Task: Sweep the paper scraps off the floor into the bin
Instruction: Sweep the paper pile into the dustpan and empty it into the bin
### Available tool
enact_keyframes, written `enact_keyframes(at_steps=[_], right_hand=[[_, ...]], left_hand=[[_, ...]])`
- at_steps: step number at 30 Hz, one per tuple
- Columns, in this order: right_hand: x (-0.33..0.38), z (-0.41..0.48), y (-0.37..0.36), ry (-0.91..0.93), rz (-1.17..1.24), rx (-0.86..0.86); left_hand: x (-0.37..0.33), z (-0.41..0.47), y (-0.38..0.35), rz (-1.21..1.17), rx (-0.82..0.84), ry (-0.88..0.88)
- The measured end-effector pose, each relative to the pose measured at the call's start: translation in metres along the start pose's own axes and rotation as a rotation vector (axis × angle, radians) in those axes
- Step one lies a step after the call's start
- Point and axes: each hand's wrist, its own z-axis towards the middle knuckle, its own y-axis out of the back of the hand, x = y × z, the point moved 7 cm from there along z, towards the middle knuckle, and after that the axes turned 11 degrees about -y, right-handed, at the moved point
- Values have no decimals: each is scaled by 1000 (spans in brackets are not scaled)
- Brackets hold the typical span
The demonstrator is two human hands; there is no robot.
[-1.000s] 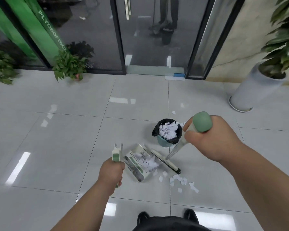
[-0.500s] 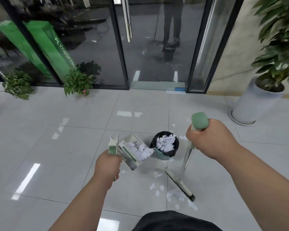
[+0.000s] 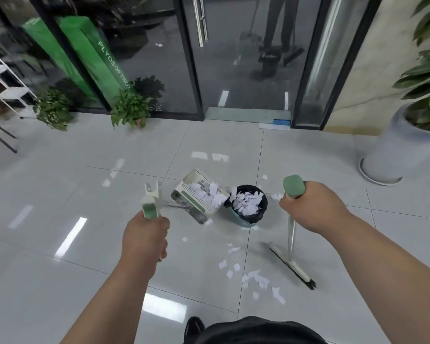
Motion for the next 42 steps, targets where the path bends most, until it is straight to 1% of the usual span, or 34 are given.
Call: enact_keyframes(at_steps=[6,12,14,18,22,24,31,38,42], right_hand=[[-19,18,10,-11,17,16],[-38,30,11,-35,77,28],[-42,33,12,-46,98,32],[-51,37,14,-62,127,30],[-61,41,14,-73,149,29],[-68,43,15,-86,144,22],[-76,42,13,-90,137,23],[-83,39,10,-97,134,26],[-87,37,10,-107,144,27]], left_hand=[[-15,-23,-22,-34,17,-4],[-11,-36,-54,77,74,-94],[-9,-36,-68,173,108,-170],[-2,-44,-104,486,200,-358],[33,-57,-141,832,375,-476],[49,-61,-154,941,459,-517],[73,-80,-171,1103,662,-618],[80,-100,-175,1217,781,-717],[80,-104,-176,1270,815,-755]])
